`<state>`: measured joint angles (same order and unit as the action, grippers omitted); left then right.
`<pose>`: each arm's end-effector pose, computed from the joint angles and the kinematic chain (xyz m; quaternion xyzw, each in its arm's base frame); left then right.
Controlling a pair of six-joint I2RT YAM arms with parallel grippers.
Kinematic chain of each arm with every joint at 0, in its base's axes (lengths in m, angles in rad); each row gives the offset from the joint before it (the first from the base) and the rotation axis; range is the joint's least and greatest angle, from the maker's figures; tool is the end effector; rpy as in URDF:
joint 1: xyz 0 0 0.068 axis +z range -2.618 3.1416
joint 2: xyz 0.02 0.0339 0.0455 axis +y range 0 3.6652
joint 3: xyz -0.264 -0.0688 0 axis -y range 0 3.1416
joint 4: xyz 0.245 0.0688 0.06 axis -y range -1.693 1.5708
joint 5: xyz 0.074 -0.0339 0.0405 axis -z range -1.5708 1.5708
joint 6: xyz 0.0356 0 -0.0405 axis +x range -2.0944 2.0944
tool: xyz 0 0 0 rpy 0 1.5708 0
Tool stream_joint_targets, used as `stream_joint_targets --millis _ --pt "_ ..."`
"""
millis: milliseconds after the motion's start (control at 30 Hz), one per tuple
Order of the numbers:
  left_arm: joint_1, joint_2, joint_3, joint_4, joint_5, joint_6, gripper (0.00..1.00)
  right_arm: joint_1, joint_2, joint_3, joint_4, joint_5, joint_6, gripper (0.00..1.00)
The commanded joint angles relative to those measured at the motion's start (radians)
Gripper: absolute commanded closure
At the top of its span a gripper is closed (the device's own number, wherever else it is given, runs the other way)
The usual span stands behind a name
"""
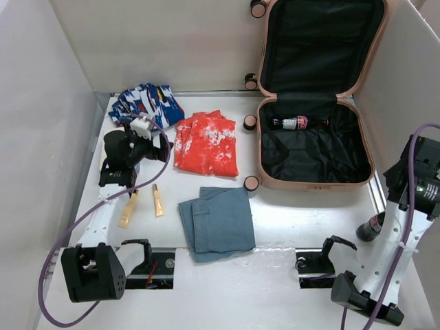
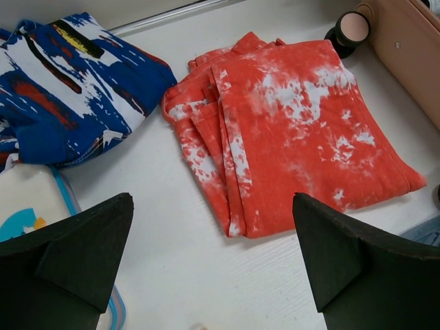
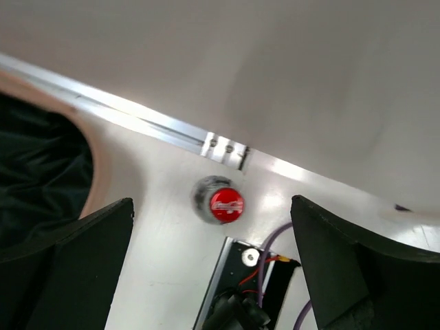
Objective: Pack the luggage
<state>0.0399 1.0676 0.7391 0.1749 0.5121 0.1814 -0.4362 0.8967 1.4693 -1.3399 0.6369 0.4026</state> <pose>0.2482 -0.0075 0.3065 0.2163 0.7210 -0.1216 0.6469 0.0839 -0.0625 0.4317 0.4678 0.7485 -0.2944 0.3665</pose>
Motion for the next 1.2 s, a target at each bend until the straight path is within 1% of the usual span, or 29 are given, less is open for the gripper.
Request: stream_joint_targets --millis 0,100,200,267,333,467,533,633,767,800,867,967,1033,1167 --pt "-0.009 -0.04 -0.017 0.003 0.019 0.0 0.01 -0.053 -0.027 -0.029 -0.044 0.131 0.054 0.0" --pt "-0.018 -0.058 -0.017 0.003 0.008 0.0 0.01 -0.073 0.011 -0.052 -0.044 0.142 0.085 0.0" --pt "-0.018 -0.069 -0.017 0.003 0.008 0.0 0.01 -0.098 0.011 -0.122 -0.044 0.142 0.191 0.0" --pt "-0.028 -0.08 -0.026 0.003 0.008 0.0 0.01 -0.098 -0.019 -0.156 -0.044 0.133 0.255 0.0" --pt "-0.028 -0.089 -0.026 0.003 -0.001 -0.009 0.01 -0.098 -0.042 -0.191 -0.035 0.11 0.281 0.0" --pt "-0.028 -0.089 -0.035 0.003 -0.001 -0.01 0.01 -0.098 -0.105 -0.276 0.047 0.098 0.268 0.0" --pt "-0.028 -0.098 -0.044 0.003 -0.001 -0.01 0.01 -0.098 -0.123 -0.297 0.085 0.098 0.236 0.0" --pt "-0.037 -0.098 -0.044 0.012 -0.023 0.003 0.01 -0.098 -0.124 -0.329 0.085 0.098 0.235 0.0" --pt "-0.048 -0.116 -0.053 0.012 -0.06 0.013 0.01 -0.098 -0.113 -0.403 0.159 0.084 0.203 0.0" --pt "-0.057 -0.116 -0.053 0.012 -0.06 0.024 0.01 -0.098 -0.113 -0.415 0.174 0.084 0.203 0.02" --pt "-0.057 -0.126 -0.053 0.012 -0.06 0.024 0.0 -0.098 -0.113 -0.437 0.208 0.084 0.193 0.02" --pt "-0.057 -0.135 -0.064 0.012 -0.08 0.024 0.0 -0.098 -0.122 -0.446 0.284 0.072 0.124 0.09" --pt "-0.057 -0.135 -0.073 0.012 -0.08 0.015 0.0 -0.098 -0.131 -0.46 0.315 0.063 0.113 0.12" --pt "-0.057 -0.144 -0.083 0.012 -0.08 0.004 0.0 -0.098 -0.131 -0.506 0.363 0.03 0.068 0.13"
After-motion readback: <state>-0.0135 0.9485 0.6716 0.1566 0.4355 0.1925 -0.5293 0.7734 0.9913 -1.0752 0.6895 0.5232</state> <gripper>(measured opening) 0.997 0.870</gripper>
